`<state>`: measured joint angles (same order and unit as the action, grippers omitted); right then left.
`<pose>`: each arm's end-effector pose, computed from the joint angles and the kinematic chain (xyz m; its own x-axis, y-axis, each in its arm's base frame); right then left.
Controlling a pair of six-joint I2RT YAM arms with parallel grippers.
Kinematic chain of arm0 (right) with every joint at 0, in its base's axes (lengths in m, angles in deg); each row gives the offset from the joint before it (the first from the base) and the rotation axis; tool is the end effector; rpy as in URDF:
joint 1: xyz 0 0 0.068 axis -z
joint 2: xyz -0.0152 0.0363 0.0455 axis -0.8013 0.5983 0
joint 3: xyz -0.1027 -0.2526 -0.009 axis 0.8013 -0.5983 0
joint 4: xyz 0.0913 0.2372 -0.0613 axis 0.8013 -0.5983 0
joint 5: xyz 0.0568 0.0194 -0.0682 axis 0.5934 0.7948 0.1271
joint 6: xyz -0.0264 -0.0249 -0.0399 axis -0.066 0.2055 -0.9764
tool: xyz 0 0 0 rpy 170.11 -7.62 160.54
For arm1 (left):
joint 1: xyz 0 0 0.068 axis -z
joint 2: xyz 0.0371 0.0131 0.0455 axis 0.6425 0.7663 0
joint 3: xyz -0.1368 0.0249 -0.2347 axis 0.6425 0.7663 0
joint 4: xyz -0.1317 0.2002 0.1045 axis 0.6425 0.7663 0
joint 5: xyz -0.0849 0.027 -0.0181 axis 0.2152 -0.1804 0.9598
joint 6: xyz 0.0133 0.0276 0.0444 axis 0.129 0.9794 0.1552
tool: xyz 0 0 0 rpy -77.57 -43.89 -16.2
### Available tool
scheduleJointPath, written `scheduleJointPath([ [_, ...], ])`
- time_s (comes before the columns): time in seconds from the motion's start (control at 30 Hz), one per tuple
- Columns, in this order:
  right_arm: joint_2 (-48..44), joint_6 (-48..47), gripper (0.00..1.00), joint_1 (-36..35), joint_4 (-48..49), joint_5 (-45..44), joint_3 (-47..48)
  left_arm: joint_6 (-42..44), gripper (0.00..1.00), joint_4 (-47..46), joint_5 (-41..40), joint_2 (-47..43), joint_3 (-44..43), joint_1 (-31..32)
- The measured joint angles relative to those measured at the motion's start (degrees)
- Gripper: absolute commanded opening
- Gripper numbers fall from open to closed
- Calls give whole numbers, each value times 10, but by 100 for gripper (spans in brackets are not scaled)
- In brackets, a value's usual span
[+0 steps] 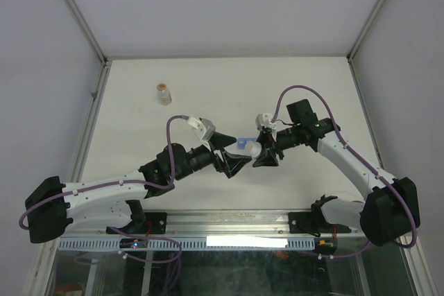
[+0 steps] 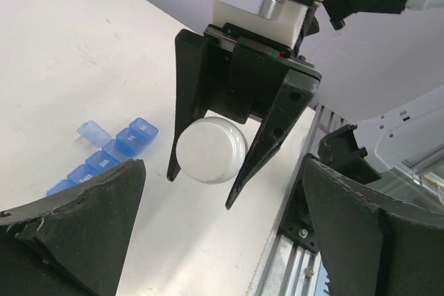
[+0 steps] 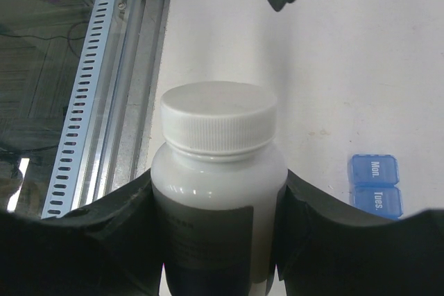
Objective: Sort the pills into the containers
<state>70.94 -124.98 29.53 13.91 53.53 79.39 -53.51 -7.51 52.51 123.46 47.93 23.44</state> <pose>0.1893 0.1179 0.2573 -0.0471 -0.3971 -0.9166 -0.9861 -0.1280 0.1061 0.1109 -0.2162 0.2744 -0.3211 -0.1857 -0.9287 0.7993 0.4729 -0.3709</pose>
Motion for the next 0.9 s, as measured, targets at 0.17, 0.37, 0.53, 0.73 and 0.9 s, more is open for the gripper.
scheduleJointPath([
  [0.17, 0, 0, 0, 0, 0, 0, 0, 67, 99, -2, 97, -17, 8, -40],
  [0.37, 0, 0, 0, 0, 0, 1, 0, 126, 99, -23, 251, 36, -1, -124],
  [0.53, 0, 0, 0, 0, 0, 1, 0, 175, 91, -18, 300, 84, -30, -124],
  [0.73, 0, 0, 0, 0, 0, 1, 0, 199, 77, -17, 311, 118, -69, -124],
  [0.9, 0, -1, 0, 0, 0, 1, 0, 206, 64, -8, 311, 133, -80, -124],
])
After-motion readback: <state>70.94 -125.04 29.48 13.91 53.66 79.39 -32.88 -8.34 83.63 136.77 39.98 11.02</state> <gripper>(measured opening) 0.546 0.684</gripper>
